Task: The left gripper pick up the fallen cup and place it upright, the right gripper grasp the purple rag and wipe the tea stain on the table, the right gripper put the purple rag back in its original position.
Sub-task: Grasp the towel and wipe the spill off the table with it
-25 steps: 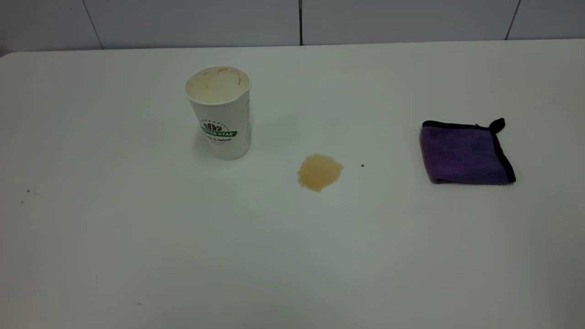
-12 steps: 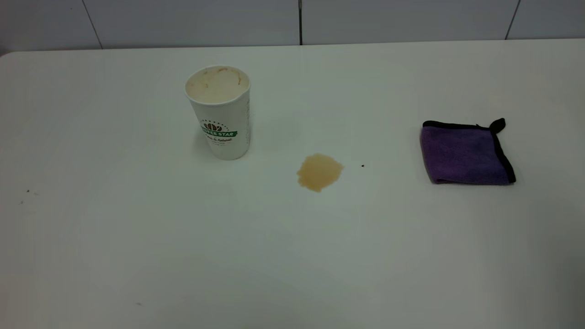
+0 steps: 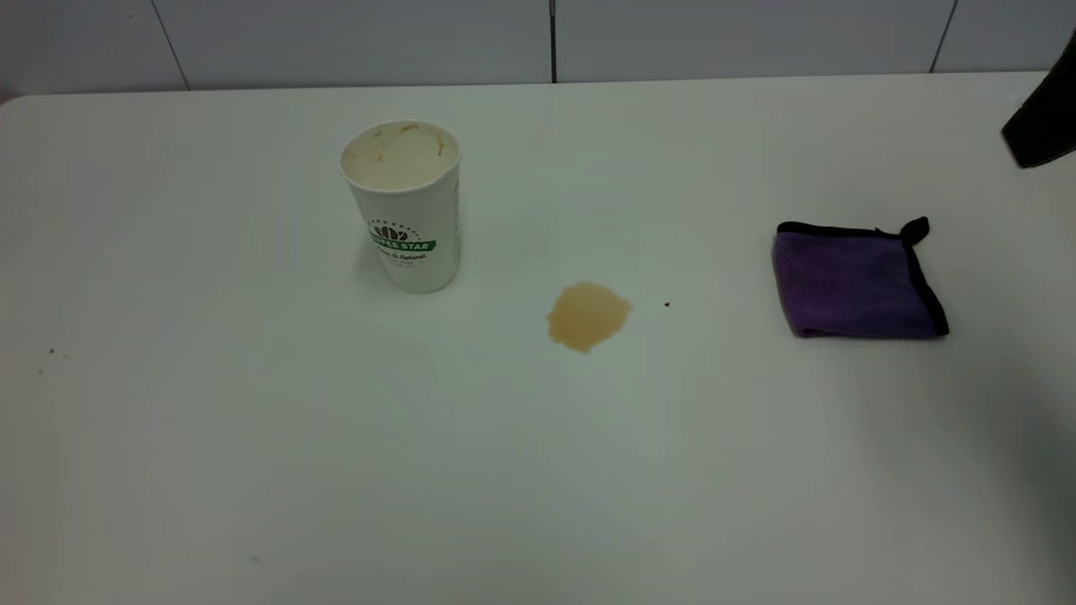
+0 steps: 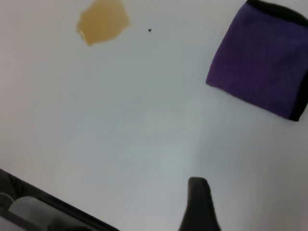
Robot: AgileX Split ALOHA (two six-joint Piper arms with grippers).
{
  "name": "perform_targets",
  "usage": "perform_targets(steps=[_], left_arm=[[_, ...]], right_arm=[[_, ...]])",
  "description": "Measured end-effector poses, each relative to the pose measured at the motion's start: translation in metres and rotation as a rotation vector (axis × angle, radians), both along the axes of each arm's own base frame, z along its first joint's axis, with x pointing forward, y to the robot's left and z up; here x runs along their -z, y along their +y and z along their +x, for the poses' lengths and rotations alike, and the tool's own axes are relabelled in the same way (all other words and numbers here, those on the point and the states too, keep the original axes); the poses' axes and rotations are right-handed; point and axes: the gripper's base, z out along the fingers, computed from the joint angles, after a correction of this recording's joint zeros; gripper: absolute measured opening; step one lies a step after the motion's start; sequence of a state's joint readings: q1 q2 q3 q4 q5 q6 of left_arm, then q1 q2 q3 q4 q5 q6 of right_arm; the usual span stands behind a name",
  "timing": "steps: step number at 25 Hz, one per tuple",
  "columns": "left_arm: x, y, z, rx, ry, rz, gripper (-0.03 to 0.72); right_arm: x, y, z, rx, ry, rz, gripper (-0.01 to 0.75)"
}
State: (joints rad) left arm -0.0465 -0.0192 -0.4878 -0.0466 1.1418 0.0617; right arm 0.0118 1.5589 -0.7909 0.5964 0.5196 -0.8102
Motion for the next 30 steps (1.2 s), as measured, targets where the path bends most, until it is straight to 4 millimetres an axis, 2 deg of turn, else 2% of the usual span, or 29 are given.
perform_targets(steps=[5, 9, 13, 16, 22, 30], left_arm=[[0.000, 0.000, 0.000, -0.002, 0.000, -0.002, 0.513], [0.000, 0.000, 0.000, -0.002, -0.001, -0.002, 0.513], [0.000, 0.000, 0.000, -0.002, -0.001, -0.002, 0.513], [0.000, 0.000, 0.000, -0.002, -0.001, -0.002, 0.513], [0.000, 0.000, 0.000, -0.002, -0.001, -0.002, 0.513], [0.000, 0.000, 0.000, -0.002, -0.001, -0.002, 0.513]], right_arm=[[0.042, 0.026, 0.041, -0.073, 0.078, -0.032, 0.597], [0.073, 0.042, 0.076, -0.062, 0.143, -0.072, 0.593], [0.094, 0.046, 0.105, 0.025, 0.228, -0.120, 0.593], [0.102, 0.052, 0.124, 0.042, 0.239, -0.141, 0.593], [0.131, 0.060, 0.145, 0.039, 0.264, -0.151, 0.593], [0.164, 0.057, 0.152, 0.022, 0.271, -0.207, 0.593]])
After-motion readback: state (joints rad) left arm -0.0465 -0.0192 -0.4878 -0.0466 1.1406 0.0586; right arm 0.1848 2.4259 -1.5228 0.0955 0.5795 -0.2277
